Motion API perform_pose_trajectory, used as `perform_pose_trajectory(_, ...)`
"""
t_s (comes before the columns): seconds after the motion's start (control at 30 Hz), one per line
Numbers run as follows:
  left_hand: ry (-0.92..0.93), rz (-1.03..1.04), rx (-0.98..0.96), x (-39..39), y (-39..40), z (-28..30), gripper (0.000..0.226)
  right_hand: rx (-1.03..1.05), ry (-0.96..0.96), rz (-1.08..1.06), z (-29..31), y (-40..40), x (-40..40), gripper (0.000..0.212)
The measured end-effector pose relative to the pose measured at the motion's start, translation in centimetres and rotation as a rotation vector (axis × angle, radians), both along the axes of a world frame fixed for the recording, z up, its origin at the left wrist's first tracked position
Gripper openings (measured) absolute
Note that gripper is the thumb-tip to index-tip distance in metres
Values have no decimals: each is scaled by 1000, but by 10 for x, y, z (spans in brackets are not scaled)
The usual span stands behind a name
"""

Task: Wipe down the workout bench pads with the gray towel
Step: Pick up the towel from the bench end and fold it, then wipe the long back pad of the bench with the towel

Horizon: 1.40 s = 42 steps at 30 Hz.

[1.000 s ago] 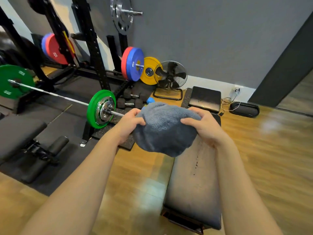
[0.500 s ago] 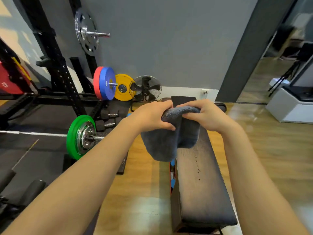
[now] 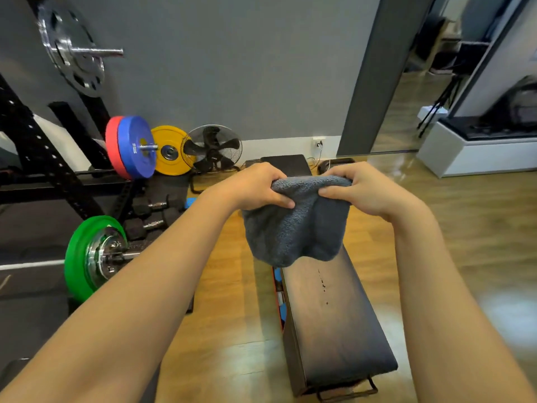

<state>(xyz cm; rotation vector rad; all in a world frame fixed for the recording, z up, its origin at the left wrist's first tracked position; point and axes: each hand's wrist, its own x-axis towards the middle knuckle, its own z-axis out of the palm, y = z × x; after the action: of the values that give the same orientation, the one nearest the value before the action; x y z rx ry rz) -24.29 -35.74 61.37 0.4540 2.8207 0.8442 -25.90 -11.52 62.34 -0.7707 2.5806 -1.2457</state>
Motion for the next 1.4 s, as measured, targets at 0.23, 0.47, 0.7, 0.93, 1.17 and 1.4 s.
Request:
perform_pose_trajectory(0.23, -125, -169, -34, -47, 56, -28, 14, 25, -96, -212, -40, 51, 0, 4)
perform_pose_trajectory(0.47, -350, -475, -232, -78, 104, -141, 16, -34, -386, -473, -159, 78, 32, 8)
perform_pose_trajectory(0.7, -320, -703, -335, -97, 154, -272, 21, -102, -508, -812, -289, 92, 56, 15)
perform_pose_trajectory(0.93, 75, -795, -363, -77, 174, -386, 17, 223, -242, -1087, -400, 80, 97, 38)
perform_pose_trajectory(1.17, -217, -1000, -567, -49, 143, -493, 20, 319, -687, -912, -503, 26, 135, 25)
perform_pose_trajectory(1.4, 183, -653, -305, -91, 196, -513, 26, 554, -183, -1275, -519, 64, 77, 46)
